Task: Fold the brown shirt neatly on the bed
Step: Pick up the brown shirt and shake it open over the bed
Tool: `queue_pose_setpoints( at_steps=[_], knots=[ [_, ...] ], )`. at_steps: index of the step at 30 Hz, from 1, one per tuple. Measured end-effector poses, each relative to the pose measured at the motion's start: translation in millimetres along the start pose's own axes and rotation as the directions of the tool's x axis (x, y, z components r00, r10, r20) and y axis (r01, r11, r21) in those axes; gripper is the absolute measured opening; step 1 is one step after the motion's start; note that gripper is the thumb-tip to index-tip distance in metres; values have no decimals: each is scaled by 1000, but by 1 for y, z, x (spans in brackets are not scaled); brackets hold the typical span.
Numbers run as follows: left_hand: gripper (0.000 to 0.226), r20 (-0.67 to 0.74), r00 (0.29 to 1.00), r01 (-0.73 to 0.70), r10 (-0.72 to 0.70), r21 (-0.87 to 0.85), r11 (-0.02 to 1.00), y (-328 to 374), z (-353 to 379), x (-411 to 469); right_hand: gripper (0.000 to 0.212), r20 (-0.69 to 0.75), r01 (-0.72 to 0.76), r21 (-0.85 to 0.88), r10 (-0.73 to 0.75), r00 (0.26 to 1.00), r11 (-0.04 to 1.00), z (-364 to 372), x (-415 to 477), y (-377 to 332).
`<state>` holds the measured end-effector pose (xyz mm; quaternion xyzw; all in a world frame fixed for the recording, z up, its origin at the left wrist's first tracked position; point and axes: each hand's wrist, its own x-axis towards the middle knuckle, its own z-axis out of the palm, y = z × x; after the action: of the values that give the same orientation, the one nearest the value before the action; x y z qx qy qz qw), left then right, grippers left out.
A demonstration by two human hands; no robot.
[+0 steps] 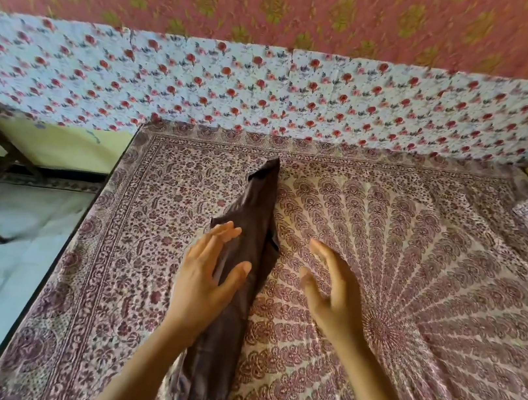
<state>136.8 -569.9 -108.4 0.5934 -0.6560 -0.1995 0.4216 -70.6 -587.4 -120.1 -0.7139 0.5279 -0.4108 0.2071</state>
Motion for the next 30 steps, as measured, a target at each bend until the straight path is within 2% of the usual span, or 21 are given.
queue_pose_setpoints(
  at_steps=[5,13,16,20,24,27,30],
  knots=[
    [51,71,995,63,-67,54,997,-39,29,38,51,31,-39,-25,40,999,999,28,44,46],
    [52,201,968,127,-152,132,983,-126,125,161,46,59,-126,-12,126,990,992,88,136,162],
    [44,227,943,210,-243,160,964,-166,167,205,46,67,-165,-11,165,984,986,114,168,206],
    [28,172,900,378,-400,146,914,-221,228,246,50,76,-202,-31,204,976,979,148,197,260],
    [27,60,834,534,-548,156,831,-261,288,286,51,120,-238,-14,238,964,971,178,212,304],
    [30,-34,821,563,-569,209,800,-286,321,320,48,168,-303,0,299,939,953,193,217,326],
    [48,-20,791,591,-612,284,755,-308,346,344,49,189,-334,-2,328,925,943,204,216,342]
  ],
)
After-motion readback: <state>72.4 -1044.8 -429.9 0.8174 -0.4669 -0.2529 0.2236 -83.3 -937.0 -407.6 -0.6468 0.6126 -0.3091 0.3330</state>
